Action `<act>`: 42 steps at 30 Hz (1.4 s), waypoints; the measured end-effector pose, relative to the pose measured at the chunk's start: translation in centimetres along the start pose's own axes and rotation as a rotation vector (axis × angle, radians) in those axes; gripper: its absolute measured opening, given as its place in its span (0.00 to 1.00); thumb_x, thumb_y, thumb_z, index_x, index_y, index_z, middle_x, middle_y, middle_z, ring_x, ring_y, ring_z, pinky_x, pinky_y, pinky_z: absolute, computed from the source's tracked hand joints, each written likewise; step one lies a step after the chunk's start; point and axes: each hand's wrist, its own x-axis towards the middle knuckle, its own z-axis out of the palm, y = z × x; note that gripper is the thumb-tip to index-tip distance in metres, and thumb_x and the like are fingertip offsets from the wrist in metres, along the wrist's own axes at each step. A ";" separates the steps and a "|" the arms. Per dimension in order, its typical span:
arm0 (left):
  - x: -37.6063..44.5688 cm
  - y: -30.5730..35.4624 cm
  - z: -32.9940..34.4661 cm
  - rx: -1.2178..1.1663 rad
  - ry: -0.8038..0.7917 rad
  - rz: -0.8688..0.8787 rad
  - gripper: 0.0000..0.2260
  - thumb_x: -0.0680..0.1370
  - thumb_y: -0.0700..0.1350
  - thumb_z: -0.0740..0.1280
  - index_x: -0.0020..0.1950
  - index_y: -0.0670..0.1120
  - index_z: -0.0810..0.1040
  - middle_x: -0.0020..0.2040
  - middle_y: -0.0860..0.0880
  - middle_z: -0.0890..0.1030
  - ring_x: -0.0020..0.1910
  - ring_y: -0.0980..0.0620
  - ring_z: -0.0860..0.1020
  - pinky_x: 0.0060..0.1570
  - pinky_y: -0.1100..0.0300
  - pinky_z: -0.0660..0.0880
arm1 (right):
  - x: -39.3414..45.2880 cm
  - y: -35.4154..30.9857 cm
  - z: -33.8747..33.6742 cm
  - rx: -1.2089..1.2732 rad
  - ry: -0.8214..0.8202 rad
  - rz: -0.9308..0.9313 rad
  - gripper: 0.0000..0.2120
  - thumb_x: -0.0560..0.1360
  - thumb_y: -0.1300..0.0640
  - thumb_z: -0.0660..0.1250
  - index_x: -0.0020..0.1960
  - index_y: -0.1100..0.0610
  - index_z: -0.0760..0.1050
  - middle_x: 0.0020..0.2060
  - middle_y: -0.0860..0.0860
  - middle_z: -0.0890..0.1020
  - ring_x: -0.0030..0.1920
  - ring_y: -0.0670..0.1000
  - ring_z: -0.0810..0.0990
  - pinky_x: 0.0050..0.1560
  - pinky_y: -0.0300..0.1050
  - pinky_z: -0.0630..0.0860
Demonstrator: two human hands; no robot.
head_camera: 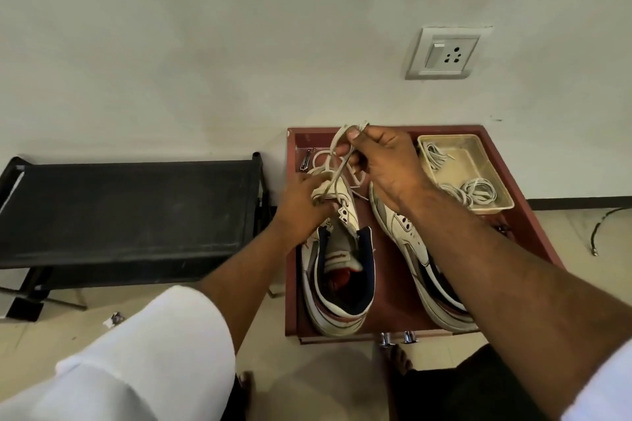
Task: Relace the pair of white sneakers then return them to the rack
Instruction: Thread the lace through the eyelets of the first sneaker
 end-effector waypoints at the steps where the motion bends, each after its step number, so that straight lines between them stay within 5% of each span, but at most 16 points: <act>1: 0.6 0.0 -0.2 0.134 -0.068 0.020 0.22 0.72 0.46 0.75 0.65 0.48 0.78 0.59 0.47 0.74 0.60 0.47 0.73 0.61 0.51 0.72 | 0.1 -0.1 -0.1 -0.002 -0.001 0.001 0.09 0.79 0.62 0.64 0.43 0.60 0.81 0.33 0.51 0.84 0.29 0.45 0.75 0.31 0.37 0.73; 3: 1.5 0.5 -0.5 0.249 -0.136 0.065 0.17 0.71 0.46 0.76 0.59 0.46 0.81 0.53 0.49 0.77 0.53 0.50 0.75 0.58 0.50 0.74 | 0.0 0.0 -0.4 -0.017 -0.002 0.001 0.10 0.79 0.63 0.64 0.42 0.59 0.81 0.33 0.51 0.84 0.29 0.45 0.74 0.31 0.37 0.73; 5: 1.7 0.7 -0.8 0.084 -0.139 0.032 0.20 0.71 0.42 0.77 0.61 0.48 0.78 0.46 0.50 0.79 0.44 0.53 0.79 0.50 0.52 0.79 | -0.2 0.1 -0.8 -0.012 0.026 0.009 0.09 0.79 0.62 0.65 0.42 0.60 0.81 0.34 0.52 0.85 0.30 0.46 0.74 0.31 0.39 0.72; 9: 0.0 0.8 -0.4 -0.098 -0.010 0.011 0.24 0.71 0.37 0.76 0.62 0.52 0.70 0.41 0.46 0.79 0.37 0.55 0.78 0.34 0.70 0.74 | -0.6 0.6 -1.3 0.010 0.183 0.052 0.09 0.79 0.60 0.66 0.43 0.60 0.81 0.34 0.53 0.85 0.29 0.49 0.75 0.32 0.40 0.73; 12: -1.9 0.8 -0.1 -0.174 0.017 0.029 0.27 0.73 0.41 0.76 0.67 0.53 0.68 0.44 0.46 0.81 0.41 0.56 0.80 0.37 0.74 0.73 | -0.9 0.9 -1.3 -0.008 0.260 0.103 0.10 0.80 0.58 0.65 0.42 0.58 0.81 0.34 0.51 0.86 0.37 0.53 0.82 0.42 0.45 0.76; 16: -2.7 1.4 1.0 -0.179 0.070 -0.026 0.37 0.69 0.48 0.79 0.73 0.54 0.66 0.51 0.49 0.80 0.49 0.58 0.80 0.51 0.61 0.79 | -1.9 0.7 -1.1 0.086 0.299 0.235 0.11 0.81 0.57 0.63 0.42 0.57 0.79 0.35 0.53 0.86 0.38 0.49 0.85 0.36 0.41 0.78; 20: -1.7 3.1 2.2 0.307 0.093 -0.235 0.42 0.65 0.61 0.78 0.73 0.52 0.63 0.67 0.45 0.70 0.67 0.43 0.69 0.61 0.47 0.71 | -2.7 -0.4 -0.5 0.155 0.284 0.279 0.11 0.81 0.57 0.62 0.44 0.58 0.79 0.40 0.56 0.85 0.39 0.51 0.85 0.41 0.44 0.80; 23: -1.1 3.1 2.1 0.424 0.011 -0.345 0.44 0.64 0.63 0.78 0.71 0.52 0.59 0.66 0.44 0.72 0.65 0.39 0.72 0.55 0.46 0.74 | -2.8 -1.1 0.1 0.191 0.272 0.271 0.11 0.82 0.57 0.62 0.47 0.62 0.79 0.39 0.56 0.85 0.40 0.52 0.85 0.44 0.45 0.81; 28: -1.1 2.1 1.3 0.427 -0.005 -0.277 0.35 0.66 0.63 0.76 0.63 0.52 0.62 0.55 0.48 0.78 0.53 0.42 0.79 0.42 0.52 0.75 | -2.2 -0.6 -1.8 0.259 0.405 0.338 0.08 0.81 0.60 0.61 0.46 0.60 0.77 0.38 0.56 0.83 0.39 0.53 0.84 0.44 0.48 0.82; 36: -0.9 2.5 0.7 0.510 -0.088 -0.313 0.33 0.70 0.65 0.72 0.68 0.55 0.62 0.58 0.47 0.77 0.57 0.40 0.78 0.50 0.46 0.78 | -0.6 2.7 -7.0 0.277 0.589 0.564 0.10 0.82 0.60 0.59 0.43 0.58 0.74 0.41 0.54 0.82 0.35 0.51 0.82 0.42 0.47 0.81; 42: -1.8 1.7 1.2 0.481 0.001 -0.309 0.31 0.70 0.69 0.69 0.68 0.56 0.70 0.62 0.47 0.75 0.63 0.42 0.72 0.58 0.45 0.71 | -0.8 0.7 -4.4 0.257 0.462 0.345 0.08 0.82 0.59 0.61 0.49 0.61 0.77 0.38 0.55 0.83 0.37 0.50 0.85 0.40 0.46 0.82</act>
